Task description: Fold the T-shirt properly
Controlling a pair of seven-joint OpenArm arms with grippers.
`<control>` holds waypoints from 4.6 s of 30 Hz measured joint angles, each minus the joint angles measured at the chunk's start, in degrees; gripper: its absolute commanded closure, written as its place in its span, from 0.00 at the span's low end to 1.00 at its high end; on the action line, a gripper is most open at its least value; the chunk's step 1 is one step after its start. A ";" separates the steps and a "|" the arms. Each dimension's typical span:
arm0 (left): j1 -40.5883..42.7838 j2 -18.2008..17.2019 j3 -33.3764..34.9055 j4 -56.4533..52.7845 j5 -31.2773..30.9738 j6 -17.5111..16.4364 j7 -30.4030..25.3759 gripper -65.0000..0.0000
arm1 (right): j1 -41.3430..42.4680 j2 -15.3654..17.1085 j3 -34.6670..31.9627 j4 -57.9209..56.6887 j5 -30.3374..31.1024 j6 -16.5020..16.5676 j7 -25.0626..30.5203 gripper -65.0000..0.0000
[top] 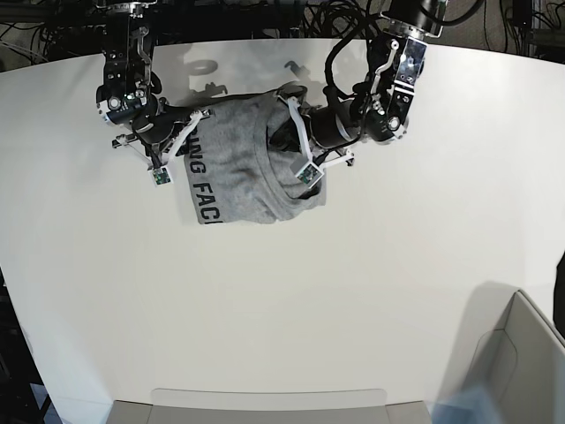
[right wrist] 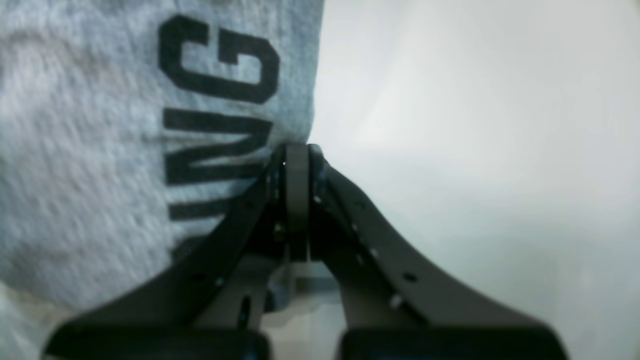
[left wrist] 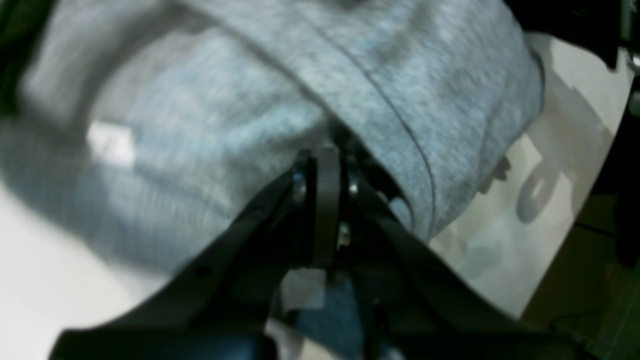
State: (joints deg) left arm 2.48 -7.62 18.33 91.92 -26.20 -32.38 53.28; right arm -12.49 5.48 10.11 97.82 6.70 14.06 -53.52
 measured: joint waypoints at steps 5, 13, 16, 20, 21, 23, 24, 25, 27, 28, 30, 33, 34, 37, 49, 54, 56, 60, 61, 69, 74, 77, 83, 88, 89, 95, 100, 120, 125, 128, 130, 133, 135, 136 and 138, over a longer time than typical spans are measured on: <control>-1.46 0.07 -6.12 0.02 7.08 0.04 -0.63 0.98 | 3.98 -0.15 -7.32 -2.78 -0.39 -0.35 0.02 1.00; -4.68 -0.02 -12.68 -2.45 15.43 0.00 -0.81 0.98 | 13.00 -5.05 -16.85 -12.46 -0.42 -0.87 0.63 1.00; -7.63 0.00 -13.90 -6.34 15.87 -0.02 -0.92 0.98 | 14.67 -5.86 -21.90 -14.43 -0.46 -0.90 0.66 1.00; -12.20 0.02 -13.90 -11.15 15.80 0.02 -0.90 0.98 | 15.08 -7.65 -27.63 -15.43 0.20 -0.74 0.48 1.00; -12.96 0.02 -13.88 -11.47 15.87 0.02 -0.85 0.98 | 14.97 -7.72 -28.55 -15.32 0.31 -0.66 0.44 1.00; -13.62 0.02 -13.90 -11.37 15.89 0.00 -0.74 0.98 | 14.27 -7.72 -28.87 -13.49 0.42 -0.50 -0.81 1.00; -13.88 0.07 -14.23 -10.97 15.89 0.00 -0.57 0.98 | 13.64 -7.56 -28.48 -11.74 0.24 -0.42 -1.14 1.00; -13.92 0.39 -15.58 -10.10 15.87 0.00 -0.59 0.98 | 12.98 -7.34 -27.54 -9.49 0.31 -0.37 -1.09 1.00; -14.23 0.96 -18.82 -7.45 15.67 -0.04 -0.48 0.98 | 11.91 -6.78 -24.57 -4.28 0.33 -0.46 -0.76 1.00; -14.38 1.11 -20.00 -5.86 15.65 0.00 -0.24 0.98 | 11.17 -6.78 -22.38 -1.33 -0.07 -0.44 -0.81 1.00; -14.69 2.14 -21.18 -2.60 16.02 0.63 0.26 0.98 | 10.23 -5.92 -17.70 3.72 0.66 -0.37 -0.68 1.00; -13.53 4.76 -18.60 2.03 16.24 0.76 0.35 0.98 | 9.27 -4.55 -9.18 8.09 0.52 -0.33 -0.59 1.00; -12.59 5.66 -16.68 3.26 15.98 0.26 0.28 0.98 | 8.98 -3.89 -6.62 8.57 0.39 -0.39 -0.61 1.00; -8.31 7.04 -9.73 5.64 15.02 -0.85 0.37 0.98 | 8.79 -0.68 -3.63 7.69 -0.94 -0.70 -1.42 1.00; 0.98 4.09 -2.01 4.81 15.63 -0.42 0.11 0.98 | 22.27 0.48 -11.37 -11.65 -0.31 -0.37 -0.42 1.00; 1.70 -0.52 -4.59 4.87 15.67 0.00 -0.68 0.98 | 28.02 -1.75 -19.91 -21.35 0.66 0.00 -0.42 1.00; 2.58 -0.24 -7.58 4.74 15.69 0.00 -0.66 0.98 | 29.16 -2.05 -21.81 -23.69 0.61 0.00 -0.13 1.00; 2.95 0.35 -15.06 3.15 14.58 -0.87 -0.96 0.98 | 29.14 -2.75 -28.13 -26.71 -0.55 -0.61 2.67 1.00; 2.86 0.31 -17.18 2.49 14.60 -0.85 -1.25 0.98 | 28.94 -3.37 -30.38 -27.28 -0.31 -0.70 3.13 1.00; 2.29 -0.15 -24.83 1.44 15.65 -0.20 -1.07 0.98 | 27.85 -7.80 -38.53 -28.11 0.42 -0.44 4.46 1.00; 2.86 0.15 -26.58 4.22 15.76 -0.35 -0.31 0.98 | 25.57 -7.21 -37.70 -22.34 0.02 -0.39 2.97 1.00; 3.52 0.11 -27.58 9.51 15.76 -0.24 -0.42 0.98 | 21.84 -5.11 -32.54 -13.94 0.72 -0.04 3.04 1.00; 7.02 0.31 -27.76 17.99 15.72 -0.28 -11.65 1.00 | 14.21 -0.20 -22.64 3.48 -0.63 -0.83 2.86 1.00; 11.08 0.13 -27.87 20.31 15.89 -0.17 -18.40 1.00 | 5.22 3.43 -16.24 13.05 0.52 -0.20 2.58 1.00; 12.35 0.15 -27.89 20.72 15.89 0.17 -20.59 1.00 | 3.34 3.89 -14.29 14.51 0.28 -0.22 2.49 1.00; 21.68 -0.04 -27.89 21.09 15.78 10.71 -32.74 1.00 | -7.61 4.31 -7.02 19.56 0.81 0.09 3.39 1.00; 29.92 0.04 -28.09 21.84 15.87 10.12 -34.18 1.00 | -15.50 4.55 -3.78 19.56 0.09 0.00 5.20 1.00; 54.88 -0.02 -34.60 11.56 15.67 10.01 -45.99 1.00 | -40.24 0.83 3.91 13.51 0.59 -0.15 17.46 1.00; 54.82 -0.07 -35.15 -0.44 15.65 10.12 -52.85 1.00 | -41.92 0.31 4.02 4.59 0.11 -0.09 24.68 1.00; 54.69 -0.17 -34.51 -9.38 15.63 10.19 -59.36 1.00 | -42.23 -1.09 3.89 -2.14 0.28 -0.15 29.00 1.00; 54.49 -1.31 -32.92 -15.15 15.93 9.97 -60.52 1.00 | -41.81 -1.33 3.56 -7.54 0.63 0.28 31.52 1.00; 52.13 -3.72 -29.70 -23.15 15.85 10.12 -63.82 1.00 | -39.01 -1.46 3.72 -15.43 0.02 -0.22 34.95 1.00; 49.24 -3.85 -28.68 -29.53 15.61 10.36 -66.18 1.00 | -36.79 -1.66 3.82 -20.33 0.20 -0.17 37.46 1.00; 47.36 -3.93 -27.78 -33.03 15.65 10.43 -67.45 1.00 | -35.54 -1.77 3.82 -23.12 0.70 -0.02 38.84 1.00; 42.47 -4.59 -25.77 -40.68 15.67 9.03 -67.87 1.00 | -32.74 -2.23 3.69 -29.44 0.39 0.07 40.61 1.00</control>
State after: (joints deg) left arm 44.95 -12.21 -7.44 51.24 -10.52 -23.35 -14.59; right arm -45.23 3.25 13.80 68.38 7.09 14.13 -12.91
